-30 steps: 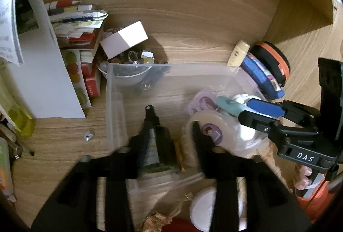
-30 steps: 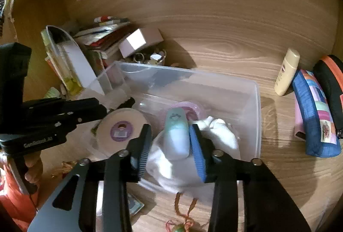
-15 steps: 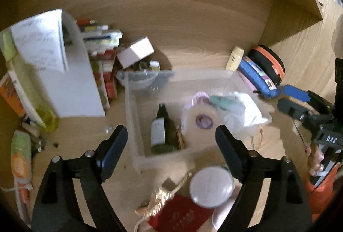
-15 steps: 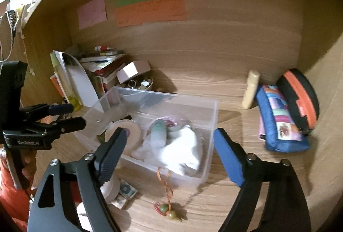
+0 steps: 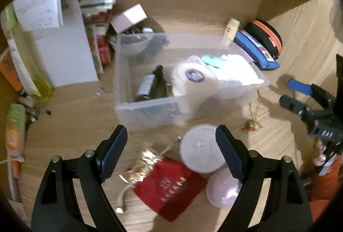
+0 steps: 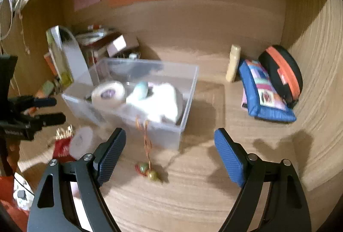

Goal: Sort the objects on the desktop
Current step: 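Withdraw both open tools back from the bin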

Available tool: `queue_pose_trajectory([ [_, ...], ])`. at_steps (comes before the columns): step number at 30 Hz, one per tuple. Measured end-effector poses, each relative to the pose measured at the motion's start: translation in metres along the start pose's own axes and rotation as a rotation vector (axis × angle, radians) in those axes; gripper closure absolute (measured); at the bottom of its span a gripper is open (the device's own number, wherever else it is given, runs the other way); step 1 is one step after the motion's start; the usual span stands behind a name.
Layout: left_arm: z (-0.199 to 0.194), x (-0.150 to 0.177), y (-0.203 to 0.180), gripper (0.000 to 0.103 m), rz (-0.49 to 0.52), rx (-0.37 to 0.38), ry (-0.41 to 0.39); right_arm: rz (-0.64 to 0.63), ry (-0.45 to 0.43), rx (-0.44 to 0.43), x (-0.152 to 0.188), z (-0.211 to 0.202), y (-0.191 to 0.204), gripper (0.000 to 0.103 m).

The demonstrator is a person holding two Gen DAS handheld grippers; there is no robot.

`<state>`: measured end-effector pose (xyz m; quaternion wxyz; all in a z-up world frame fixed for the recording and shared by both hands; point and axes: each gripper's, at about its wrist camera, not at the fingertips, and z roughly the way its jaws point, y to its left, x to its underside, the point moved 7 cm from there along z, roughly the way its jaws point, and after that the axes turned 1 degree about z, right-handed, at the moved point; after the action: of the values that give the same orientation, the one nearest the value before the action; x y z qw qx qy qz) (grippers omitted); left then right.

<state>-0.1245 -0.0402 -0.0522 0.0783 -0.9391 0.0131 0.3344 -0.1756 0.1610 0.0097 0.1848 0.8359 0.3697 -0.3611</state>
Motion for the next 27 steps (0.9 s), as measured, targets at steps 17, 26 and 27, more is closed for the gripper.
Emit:
queue_pose_trajectory([
  [17,0.048,0.025,-0.039,0.018,0.037,0.069,0.153,-0.063,0.173,-0.155,0.041,0.039,0.023,0.022],
  [26,0.053,0.027,-0.052,0.031,0.102,0.082,0.137,-0.083,0.198,-0.152,0.044,0.049,0.024,0.04],
  [27,0.054,0.028,-0.053,0.034,0.116,0.07,0.132,-0.086,0.205,-0.154,0.045,0.051,0.025,0.041],
])
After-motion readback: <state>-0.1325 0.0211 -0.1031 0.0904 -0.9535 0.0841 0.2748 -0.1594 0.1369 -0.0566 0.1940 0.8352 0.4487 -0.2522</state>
